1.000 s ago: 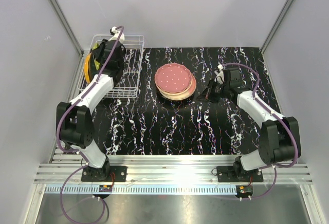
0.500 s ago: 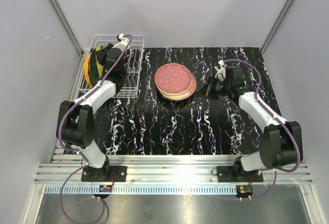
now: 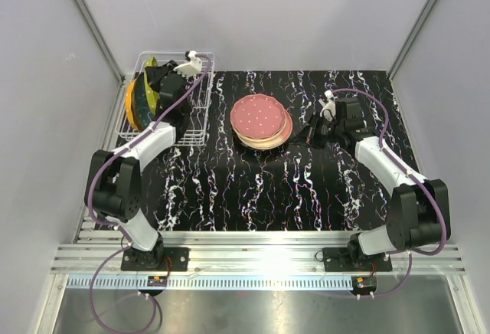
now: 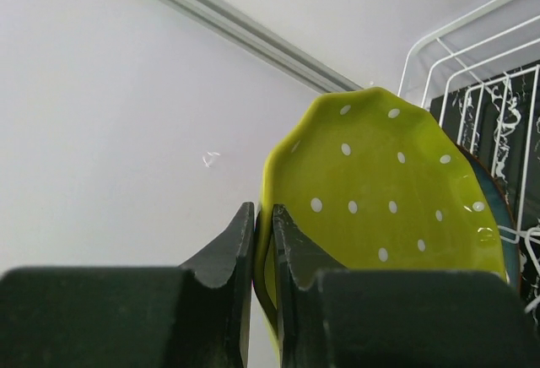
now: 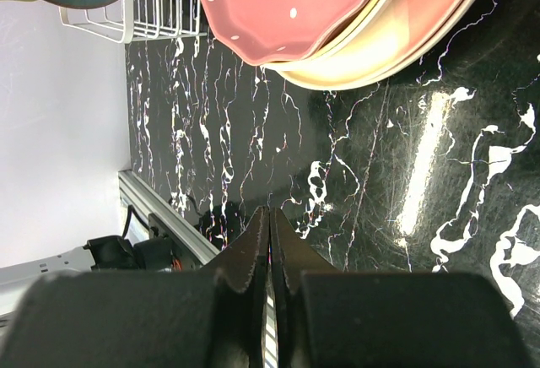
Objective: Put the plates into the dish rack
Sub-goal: Pass the plate from the left arm to the right
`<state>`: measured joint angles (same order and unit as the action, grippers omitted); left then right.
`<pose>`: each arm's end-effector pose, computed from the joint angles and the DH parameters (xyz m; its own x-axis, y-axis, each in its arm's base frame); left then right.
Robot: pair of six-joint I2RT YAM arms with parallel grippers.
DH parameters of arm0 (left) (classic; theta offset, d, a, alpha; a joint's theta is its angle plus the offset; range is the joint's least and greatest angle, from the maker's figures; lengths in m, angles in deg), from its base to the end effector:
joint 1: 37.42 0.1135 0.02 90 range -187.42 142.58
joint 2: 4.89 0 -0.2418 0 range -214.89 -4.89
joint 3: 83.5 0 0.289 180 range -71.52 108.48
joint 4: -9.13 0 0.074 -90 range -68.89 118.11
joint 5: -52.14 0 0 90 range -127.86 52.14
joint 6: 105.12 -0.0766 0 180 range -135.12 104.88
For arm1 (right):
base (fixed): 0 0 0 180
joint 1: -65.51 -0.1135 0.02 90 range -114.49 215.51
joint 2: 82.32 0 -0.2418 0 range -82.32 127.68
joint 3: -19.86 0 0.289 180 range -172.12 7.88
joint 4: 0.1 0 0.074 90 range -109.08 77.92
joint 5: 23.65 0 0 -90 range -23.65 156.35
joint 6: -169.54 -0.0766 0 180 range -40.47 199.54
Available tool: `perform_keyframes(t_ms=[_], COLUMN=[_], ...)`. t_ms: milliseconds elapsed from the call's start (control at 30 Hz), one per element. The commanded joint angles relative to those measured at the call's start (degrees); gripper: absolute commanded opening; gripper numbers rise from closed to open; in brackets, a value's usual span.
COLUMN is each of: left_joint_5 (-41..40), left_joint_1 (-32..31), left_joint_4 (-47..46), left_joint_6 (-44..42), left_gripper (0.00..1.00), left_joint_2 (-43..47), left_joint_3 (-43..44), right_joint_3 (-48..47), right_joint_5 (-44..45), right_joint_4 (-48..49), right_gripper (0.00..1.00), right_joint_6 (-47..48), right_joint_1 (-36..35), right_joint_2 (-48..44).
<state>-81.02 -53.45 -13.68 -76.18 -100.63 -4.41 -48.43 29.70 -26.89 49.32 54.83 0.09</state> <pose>0.4472 -0.0740 0.2852 -0.3458 0.7635 -0.5453 -0.3091 0.4561 0.8346 0.3558 0.1136 0.1940 -0.8540 0.2499 -0.4563 -0.1876 0.6701 0.7182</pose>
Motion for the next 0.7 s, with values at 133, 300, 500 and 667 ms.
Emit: perform_keyframes(t_ms=[133,300,500,667], left_joint_5=[3.70,2.90,2.81,4.57], left_joint_1=[-0.67,-0.58,0.47,1.79], left_joint_4=[-14.70,-10.31,1.81,12.54], left_joint_6=[-6.27,1.61,14.09,22.20], left_gripper=[0.00,0.00,0.00,0.00], left_joint_2=[1.70,3.02,6.27,9.43], left_joint_3=[-1.63,-0.84,2.58,4.96], right_joint_3=[-1.34,-2.04,-3.53,-8.54], right_joint_5=[-1.59,-2.90,-4.14,0.51], right_joint_4=[2.15,3.20,7.42,8.56], right_gripper=[0.05,0.05,0.05,0.12], right_joint_6=[0.95,-0.54,-4.50,-3.19], right_joint_1=[0.31,0.22,-1.80,-8.91], right_joint_2=[0.03,-0.76,-1.11,1.61])
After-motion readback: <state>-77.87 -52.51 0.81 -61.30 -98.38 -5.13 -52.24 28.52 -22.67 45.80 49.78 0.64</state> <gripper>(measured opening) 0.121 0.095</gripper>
